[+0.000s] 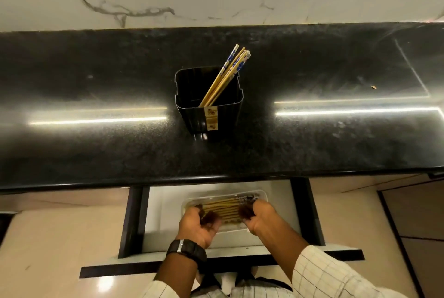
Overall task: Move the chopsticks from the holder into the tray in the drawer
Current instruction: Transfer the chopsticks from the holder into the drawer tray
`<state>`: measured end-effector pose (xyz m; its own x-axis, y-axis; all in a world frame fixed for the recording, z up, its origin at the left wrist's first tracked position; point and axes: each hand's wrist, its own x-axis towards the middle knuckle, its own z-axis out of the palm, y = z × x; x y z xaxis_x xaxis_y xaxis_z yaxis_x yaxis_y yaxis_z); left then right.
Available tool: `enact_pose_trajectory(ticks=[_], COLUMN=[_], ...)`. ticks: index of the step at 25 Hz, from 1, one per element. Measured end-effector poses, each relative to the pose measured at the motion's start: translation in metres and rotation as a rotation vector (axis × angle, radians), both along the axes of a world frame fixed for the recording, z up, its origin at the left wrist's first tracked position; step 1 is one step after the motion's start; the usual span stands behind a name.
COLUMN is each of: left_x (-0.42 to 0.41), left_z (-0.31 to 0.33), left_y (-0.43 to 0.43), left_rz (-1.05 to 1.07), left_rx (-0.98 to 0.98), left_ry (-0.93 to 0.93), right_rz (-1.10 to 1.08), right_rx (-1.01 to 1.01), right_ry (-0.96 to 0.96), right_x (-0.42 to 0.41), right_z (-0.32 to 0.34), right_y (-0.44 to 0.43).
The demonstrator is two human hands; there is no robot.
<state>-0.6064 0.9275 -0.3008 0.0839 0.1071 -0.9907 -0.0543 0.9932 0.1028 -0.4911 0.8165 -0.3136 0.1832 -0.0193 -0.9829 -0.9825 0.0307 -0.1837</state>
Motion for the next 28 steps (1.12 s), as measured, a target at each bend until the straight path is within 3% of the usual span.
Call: enact_pose_trajectory(ticks=[3,6,12,15,20,28], left_x=[-0.006,0.003,0.041,0.072,0.104,0.105], left_z=[0.028,0.072,0.163,0.175,0.163,0.154], left_y=[0.0,0.012,0.034,0.055,0.087,0.09], left_rz=[0.021,0.04,-0.017,-0.067,-0.295,-0.227], left_rx=[0.083,0.319,1.041,1.263,1.232,1.151], left_ry=[-0.07,-0.115,-0.206,-0.139,-0.041,-0.196], right_rz=[0.005,0.092,0.22,0.253,0.205,0.333], right_rx=[0.082,0.204,0.28,0.327,0.284,-0.019], right_ry=[-0.038,-0.126,-0.687,-0.923,-1.025,-1.18], right_x=[-0.006,-0.015,-0.005,0.017,0.072,0.145], right_z=[0.033,0.079,0.163,0.195,0.213,0.201], right_y=[-0.002,0.0,0.026,0.039,0.075,0.145])
